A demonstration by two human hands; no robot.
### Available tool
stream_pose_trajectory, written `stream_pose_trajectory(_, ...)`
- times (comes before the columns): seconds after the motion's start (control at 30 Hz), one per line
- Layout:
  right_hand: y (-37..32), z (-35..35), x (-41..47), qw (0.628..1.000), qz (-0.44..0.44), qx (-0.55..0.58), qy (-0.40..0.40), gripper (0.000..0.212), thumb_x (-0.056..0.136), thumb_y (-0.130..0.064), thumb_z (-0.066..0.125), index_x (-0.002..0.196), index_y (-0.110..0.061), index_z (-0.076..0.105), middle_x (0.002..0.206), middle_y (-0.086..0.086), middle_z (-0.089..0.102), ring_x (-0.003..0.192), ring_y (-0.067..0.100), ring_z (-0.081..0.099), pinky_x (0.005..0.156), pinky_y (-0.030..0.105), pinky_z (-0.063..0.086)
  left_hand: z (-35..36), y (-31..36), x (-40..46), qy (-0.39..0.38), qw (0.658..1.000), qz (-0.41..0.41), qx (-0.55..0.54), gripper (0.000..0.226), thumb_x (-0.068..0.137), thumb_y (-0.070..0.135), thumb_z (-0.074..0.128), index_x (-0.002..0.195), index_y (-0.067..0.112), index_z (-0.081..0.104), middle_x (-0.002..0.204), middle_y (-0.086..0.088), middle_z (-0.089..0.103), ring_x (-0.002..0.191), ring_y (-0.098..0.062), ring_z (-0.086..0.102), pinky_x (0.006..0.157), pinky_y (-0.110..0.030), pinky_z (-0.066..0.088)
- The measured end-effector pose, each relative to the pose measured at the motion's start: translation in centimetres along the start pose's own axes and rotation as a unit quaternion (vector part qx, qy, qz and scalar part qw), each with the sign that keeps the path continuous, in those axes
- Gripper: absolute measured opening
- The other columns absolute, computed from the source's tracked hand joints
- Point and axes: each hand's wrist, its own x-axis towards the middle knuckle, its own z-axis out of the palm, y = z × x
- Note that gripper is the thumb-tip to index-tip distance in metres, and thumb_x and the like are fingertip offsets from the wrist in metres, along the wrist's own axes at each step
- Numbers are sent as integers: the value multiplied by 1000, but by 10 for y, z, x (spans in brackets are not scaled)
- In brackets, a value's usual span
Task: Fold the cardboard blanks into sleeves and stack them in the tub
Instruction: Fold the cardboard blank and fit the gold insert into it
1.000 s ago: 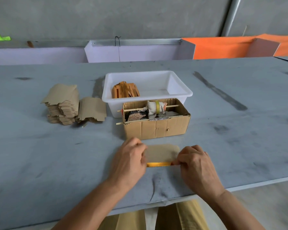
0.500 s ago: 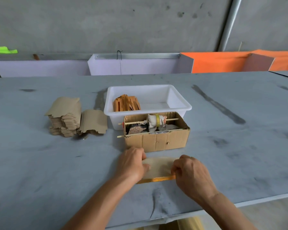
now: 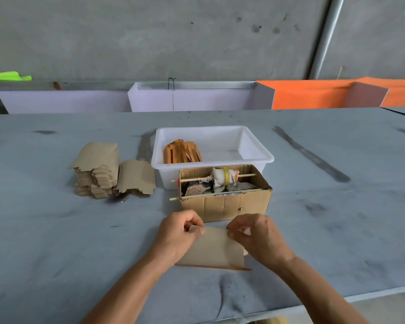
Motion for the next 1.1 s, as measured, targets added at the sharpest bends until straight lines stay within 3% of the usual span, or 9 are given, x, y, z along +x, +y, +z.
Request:
stream_pose_trajectory(0.1, -4, -11, 4, 982, 69, 161, -69, 13, 80, -4, 71, 71, -13, 73, 61, -8, 64, 51, -2, 53, 49, 12, 41, -7, 1, 0, -33, 994, -24, -105, 15, 81, 3, 68, 71, 13, 63, 65, -4, 56, 63, -13, 44, 62, -23, 35)
stream_pose_trajectory(0.23, -6, -17, 3, 931, 136, 324, -100, 22, 80, 1, 68, 63, -14, 68, 57, -5, 63, 49, 3, 52, 45, 13, 37, -12, 6, -1, -59, 981, -47, -180, 16, 81, -1, 67, 72, 11, 62, 55, 7, 56, 52, -1, 46, 49, -10, 35)
stream_pose_trajectory(0.37, -8, -13, 2, 923, 147, 340, -106, 17, 83, -4, 65, 69, -14, 64, 64, -2, 61, 59, 8, 51, 50, 16, 36, -10, 12, -1, -69, 970, -87, -217, 15, 77, -2, 70, 72, 10, 64, 67, -5, 60, 63, -12, 51, 61, -25, 39)
stream_pose_trajectory(0.47, -9, -12, 0, 912, 154, 368, -100, 13, 83, -3, 66, 72, -10, 64, 67, 4, 62, 58, 10, 53, 46, 15, 37, -11, 14, -1, -68, 970, -89, -217, 14, 77, -2, 70, 71, 11, 67, 70, -5, 61, 68, -14, 53, 67, -27, 41)
stream_pose_trajectory(0.6, -9, -13, 0, 902, 159, 394, -80, 15, 80, 1, 68, 69, -9, 66, 64, 6, 63, 55, 11, 55, 46, 16, 40, -10, 16, -2, -64, 974, -75, -206, 19, 76, -5, 70, 68, 12, 67, 62, 1, 61, 61, -8, 52, 58, -17, 43)
stream_pose_trajectory(0.73, -9, -14, -2, 881, 169, 431, -95, 13, 78, 4, 67, 72, -8, 67, 68, 8, 64, 59, 15, 57, 52, 21, 43, -13, 16, -3, -76, 961, -94, -249, 22, 74, -8, 70, 65, 12, 69, 65, -7, 63, 57, -14, 55, 56, -23, 45)
stream_pose_trajectory(0.87, -8, -17, -4, 862, 187, 461, -103, 18, 77, 7, 65, 71, -9, 70, 71, 9, 66, 63, 16, 59, 53, 21, 46, -17, 18, -4, -106, 950, -109, -274, 23, 76, -9, 65, 68, 11, 71, 65, -9, 65, 54, -14, 58, 51, -21, 46)
stream_pose_trajectory(1.1, -14, -11, -3, 884, 181, 425, -77, 18, 83, 1, 60, 73, -12, 66, 73, 6, 64, 69, 16, 56, 58, 25, 44, -14, 23, -5, -54, 959, -103, -259, 31, 75, -12, 63, 59, 13, 71, 62, -8, 62, 53, -14, 54, 52, -21, 43)
